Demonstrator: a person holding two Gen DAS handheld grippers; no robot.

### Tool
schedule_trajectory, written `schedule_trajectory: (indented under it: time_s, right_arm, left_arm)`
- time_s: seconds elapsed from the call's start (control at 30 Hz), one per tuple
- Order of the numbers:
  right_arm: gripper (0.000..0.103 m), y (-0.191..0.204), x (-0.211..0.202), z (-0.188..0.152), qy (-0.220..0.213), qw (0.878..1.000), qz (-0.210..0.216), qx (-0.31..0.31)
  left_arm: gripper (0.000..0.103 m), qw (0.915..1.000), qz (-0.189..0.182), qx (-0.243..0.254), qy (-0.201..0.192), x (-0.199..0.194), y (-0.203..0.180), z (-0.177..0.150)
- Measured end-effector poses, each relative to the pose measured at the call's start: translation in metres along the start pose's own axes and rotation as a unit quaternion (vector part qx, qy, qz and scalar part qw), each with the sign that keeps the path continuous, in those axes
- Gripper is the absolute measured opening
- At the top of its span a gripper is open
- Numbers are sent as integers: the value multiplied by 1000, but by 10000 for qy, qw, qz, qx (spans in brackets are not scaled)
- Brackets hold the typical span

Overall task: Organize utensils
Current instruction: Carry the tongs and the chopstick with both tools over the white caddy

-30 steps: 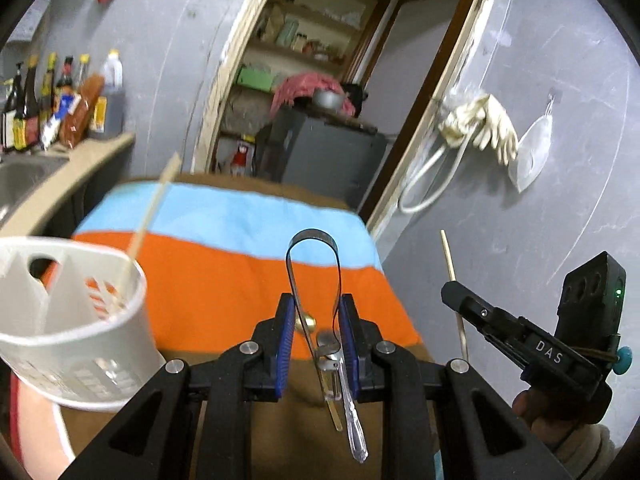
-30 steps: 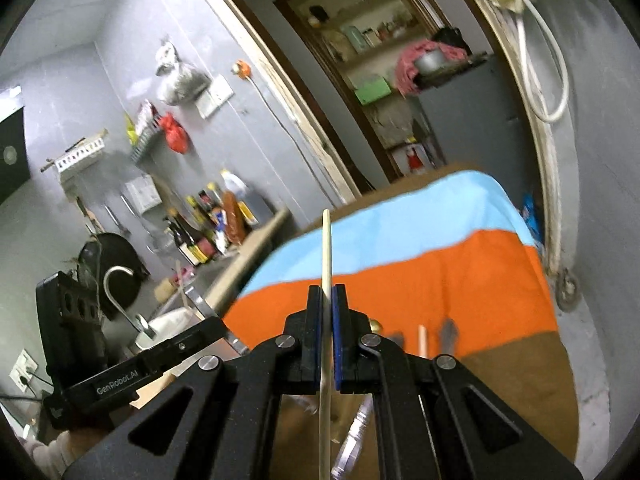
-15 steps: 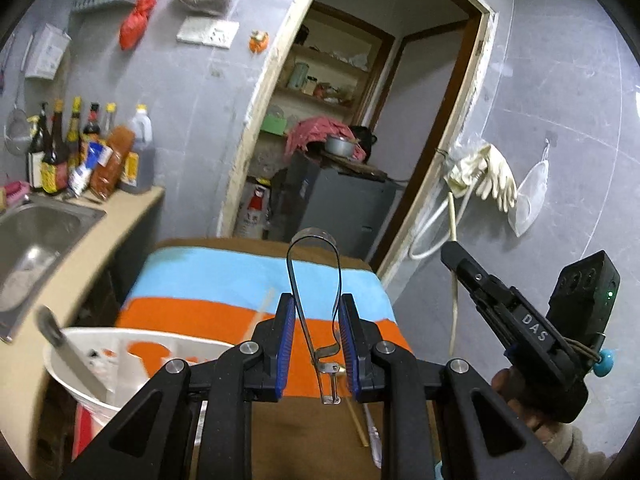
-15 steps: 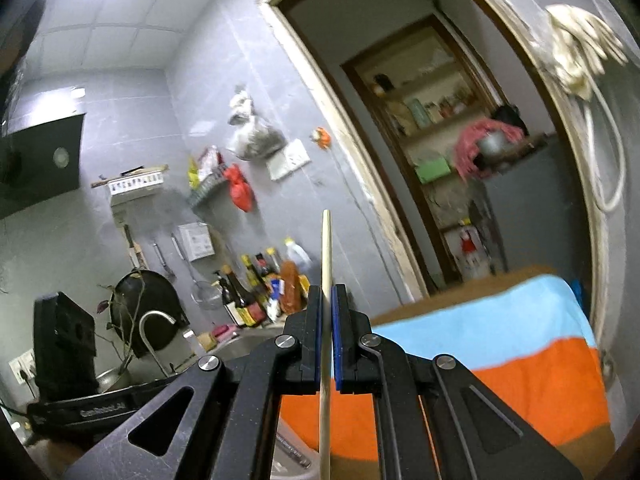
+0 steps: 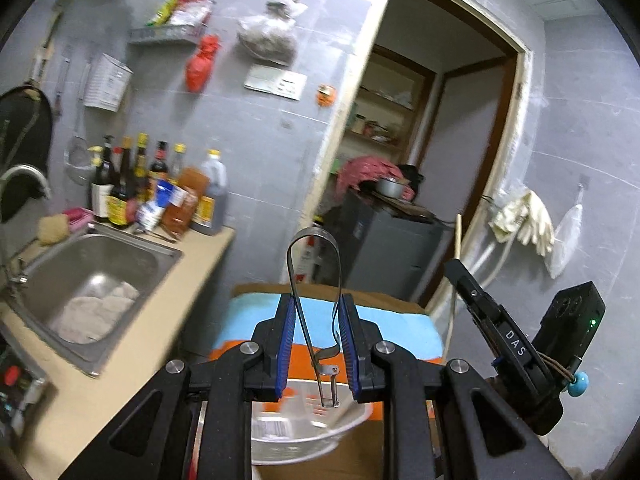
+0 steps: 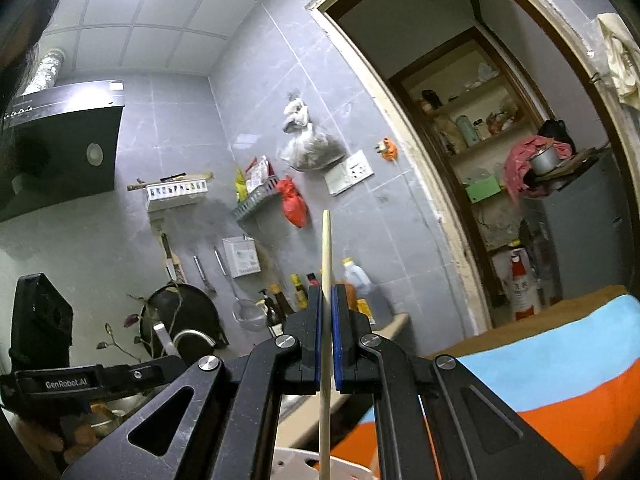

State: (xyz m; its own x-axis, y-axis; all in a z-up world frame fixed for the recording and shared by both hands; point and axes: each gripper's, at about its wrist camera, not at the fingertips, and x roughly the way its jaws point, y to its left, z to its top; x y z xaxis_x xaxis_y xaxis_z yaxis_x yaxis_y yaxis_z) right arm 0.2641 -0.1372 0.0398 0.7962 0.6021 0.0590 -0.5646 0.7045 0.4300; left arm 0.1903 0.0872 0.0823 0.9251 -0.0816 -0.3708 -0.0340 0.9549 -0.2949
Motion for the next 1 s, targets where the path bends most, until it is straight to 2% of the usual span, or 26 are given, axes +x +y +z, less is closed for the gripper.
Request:
schedule_trajectory:
  time_s: [0.1, 0.33, 0.5, 0.73, 1.0]
  right_arm:
    - [4, 4, 14, -12, -62, 10000, -13, 72]
    - [4, 4, 36, -42, -169, 9996, -166, 129]
    - [4, 1, 43, -58, -168, 9992, -294, 191]
    - [4, -5, 48, -70, -143, 9976, -650, 198]
    - [4, -12, 47, -81, -96, 9962, -793, 344]
  left_arm:
    - [21, 9995, 307, 49, -4, -3, 18, -1]
    - [21, 9971, 736, -56, 191, 6, 53, -19]
    - [21, 9962, 788, -183, 317, 21, 62, -35]
    - [21, 9954, 856, -30, 419, 39, 58, -48]
    - [21, 9940, 884, 140, 632, 53, 50, -59]
